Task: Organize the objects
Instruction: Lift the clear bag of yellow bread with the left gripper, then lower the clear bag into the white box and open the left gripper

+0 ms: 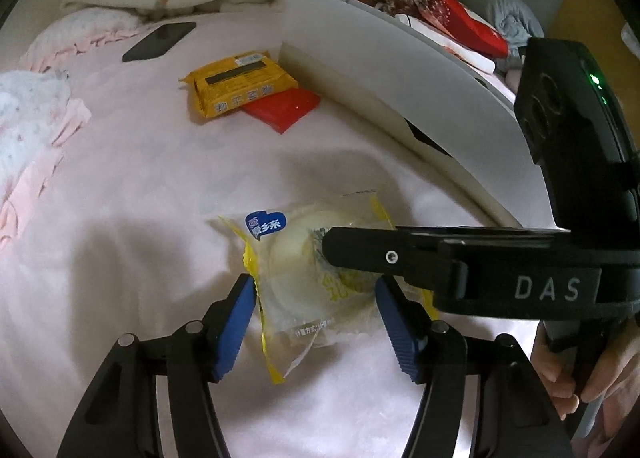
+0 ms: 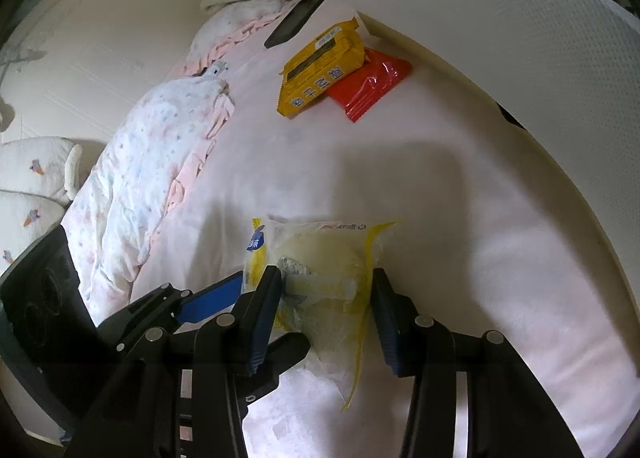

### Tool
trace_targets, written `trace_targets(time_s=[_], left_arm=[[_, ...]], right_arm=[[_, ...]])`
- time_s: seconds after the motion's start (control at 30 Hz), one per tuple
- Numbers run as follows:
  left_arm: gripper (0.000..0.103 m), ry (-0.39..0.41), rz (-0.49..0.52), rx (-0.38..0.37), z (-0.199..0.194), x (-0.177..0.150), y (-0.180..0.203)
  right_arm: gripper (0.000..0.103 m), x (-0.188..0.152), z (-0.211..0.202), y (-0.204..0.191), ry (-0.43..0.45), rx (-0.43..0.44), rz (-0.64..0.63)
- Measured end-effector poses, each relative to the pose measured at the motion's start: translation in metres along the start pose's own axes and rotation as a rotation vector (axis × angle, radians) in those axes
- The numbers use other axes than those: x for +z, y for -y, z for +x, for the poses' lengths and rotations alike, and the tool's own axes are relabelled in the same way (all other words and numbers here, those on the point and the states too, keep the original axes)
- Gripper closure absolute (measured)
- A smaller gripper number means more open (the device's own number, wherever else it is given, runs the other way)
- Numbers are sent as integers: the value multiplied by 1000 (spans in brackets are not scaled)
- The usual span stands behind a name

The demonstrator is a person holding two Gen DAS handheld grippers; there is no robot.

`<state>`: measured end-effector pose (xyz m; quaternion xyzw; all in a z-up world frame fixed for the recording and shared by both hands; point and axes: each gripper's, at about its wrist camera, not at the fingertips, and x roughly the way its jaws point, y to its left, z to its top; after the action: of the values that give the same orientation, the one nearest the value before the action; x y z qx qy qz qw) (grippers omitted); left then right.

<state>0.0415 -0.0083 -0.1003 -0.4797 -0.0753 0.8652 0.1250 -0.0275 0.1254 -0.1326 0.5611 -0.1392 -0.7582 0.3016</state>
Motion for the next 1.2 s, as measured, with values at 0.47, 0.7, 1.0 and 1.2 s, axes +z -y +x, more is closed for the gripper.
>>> trace_targets(time_s=[0.47, 0.7, 1.0, 1.2], left_arm=[[41, 84, -16, 32, -56, 37, 36], [41, 101, 124, 34, -68, 102, 89], [42, 57, 180, -21, -23, 162, 133], [46, 109, 158, 167, 1, 183, 139]], right_arm=[[58, 3, -60, -29, 117, 16, -67], [59, 25, -126, -14, 283, 40, -13], [72, 45, -173, 60, 583, 148, 171], [88, 51, -161, 106, 636, 256, 311]])
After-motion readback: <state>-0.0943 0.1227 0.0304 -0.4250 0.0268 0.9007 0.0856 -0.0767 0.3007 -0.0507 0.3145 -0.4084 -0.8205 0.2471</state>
